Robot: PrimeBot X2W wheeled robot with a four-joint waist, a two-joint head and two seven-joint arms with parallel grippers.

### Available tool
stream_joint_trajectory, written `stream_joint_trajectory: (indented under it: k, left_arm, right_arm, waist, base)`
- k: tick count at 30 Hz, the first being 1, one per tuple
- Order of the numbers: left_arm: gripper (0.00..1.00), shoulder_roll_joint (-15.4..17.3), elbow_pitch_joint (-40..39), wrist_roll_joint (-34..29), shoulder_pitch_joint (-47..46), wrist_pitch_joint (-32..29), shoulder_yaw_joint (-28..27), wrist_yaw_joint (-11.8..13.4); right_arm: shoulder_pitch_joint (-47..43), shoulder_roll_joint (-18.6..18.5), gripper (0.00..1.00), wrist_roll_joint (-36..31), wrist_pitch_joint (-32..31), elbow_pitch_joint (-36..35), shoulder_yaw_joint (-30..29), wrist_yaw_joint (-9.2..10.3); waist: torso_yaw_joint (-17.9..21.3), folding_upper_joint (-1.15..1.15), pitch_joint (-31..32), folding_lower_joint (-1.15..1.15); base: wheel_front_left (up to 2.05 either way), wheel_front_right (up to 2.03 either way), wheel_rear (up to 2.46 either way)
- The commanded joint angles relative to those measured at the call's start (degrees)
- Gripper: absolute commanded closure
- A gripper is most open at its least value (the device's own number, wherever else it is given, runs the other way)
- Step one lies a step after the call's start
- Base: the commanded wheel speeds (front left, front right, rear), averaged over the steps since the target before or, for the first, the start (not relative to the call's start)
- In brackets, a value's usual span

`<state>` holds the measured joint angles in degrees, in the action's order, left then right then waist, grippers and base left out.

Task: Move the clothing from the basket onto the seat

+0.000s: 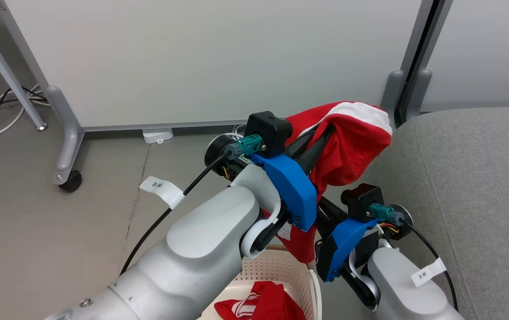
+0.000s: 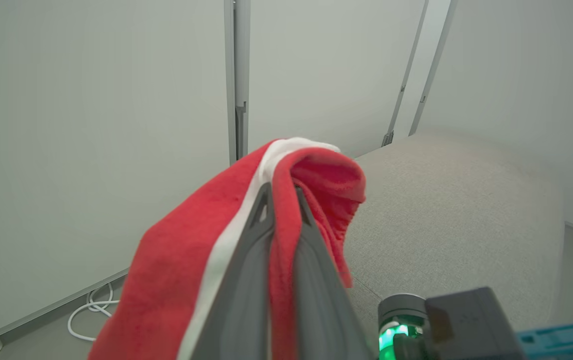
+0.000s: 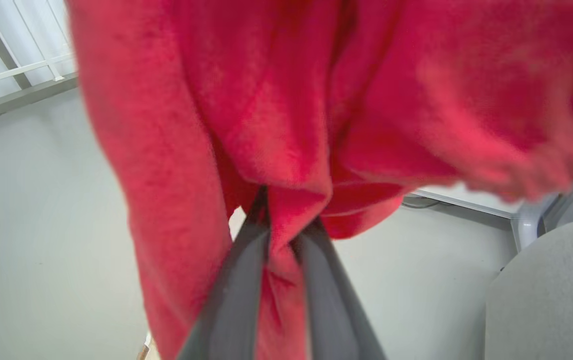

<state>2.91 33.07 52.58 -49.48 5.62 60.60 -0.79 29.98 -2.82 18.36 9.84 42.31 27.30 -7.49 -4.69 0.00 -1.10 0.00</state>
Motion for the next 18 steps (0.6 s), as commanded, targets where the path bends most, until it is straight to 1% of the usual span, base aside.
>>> stream_joint_trajectory:
  k: [1, 9, 15, 16, 17, 18]
  left_arm:
    - [1.0, 0.01, 0.22, 0.43, -0.99, 0.34, 0.27, 0.25]
    - [1.0, 0.01, 1.9, 1.87, -1.69, 1.36, 1.31, 0.68]
    - [1.0, 0.02, 2.99, 2.07, -2.21, 2.28, 2.37, 1.27]
    - [0.74, 0.0, 3.11, 1.89, -2.39, 2.37, 2.63, 1.25]
    - [0.12, 0.0, 3.31, 1.65, -2.59, 2.6, 3.0, 1.08]
    - [0.0, 0.01, 3.54, 1.84, -2.61, 2.77, 3.13, 0.91]
  right_arm:
    - [0.81, -0.13, 1.0, 0.5, 0.39, 0.45, 0.27, -0.01]
    - [2.31, -0.12, 1.0, 3.24, 1.7, 2.91, 2.76, -0.01]
    - [3.05, -0.12, 1.0, 3.88, 2.56, 4.21, 3.97, -0.01]
    - [3.16, -0.13, 1.0, 3.86, 2.56, 4.38, 4.12, -0.01]
    - [3.2, -0.13, 1.0, 3.85, 2.73, 4.46, 4.3, -0.01]
    - [3.24, -0.13, 1.0, 3.86, 2.82, 4.6, 4.45, -0.01]
  waist:
    - [0.09, 0.0, -0.04, 0.0]
    - [0.94, 0.0, 0.0, 0.0]
    - [1.42, 0.0, 0.02, 0.0]
    - [1.5, 0.0, -0.05, 0.0]
    - [1.58, 0.0, -0.1, 0.0]
    - [1.68, 0.0, -0.16, 0.0]
  base:
    - [0.0, 0.0, 0.0]
    - [0.0, 0.0, 0.0]
    - [0.0, 0.0, 0.0]
    - [0.0, 0.0, 0.0]
    - [0.0, 0.0, 0.0]
    - [0.0, 0.0, 0.0]
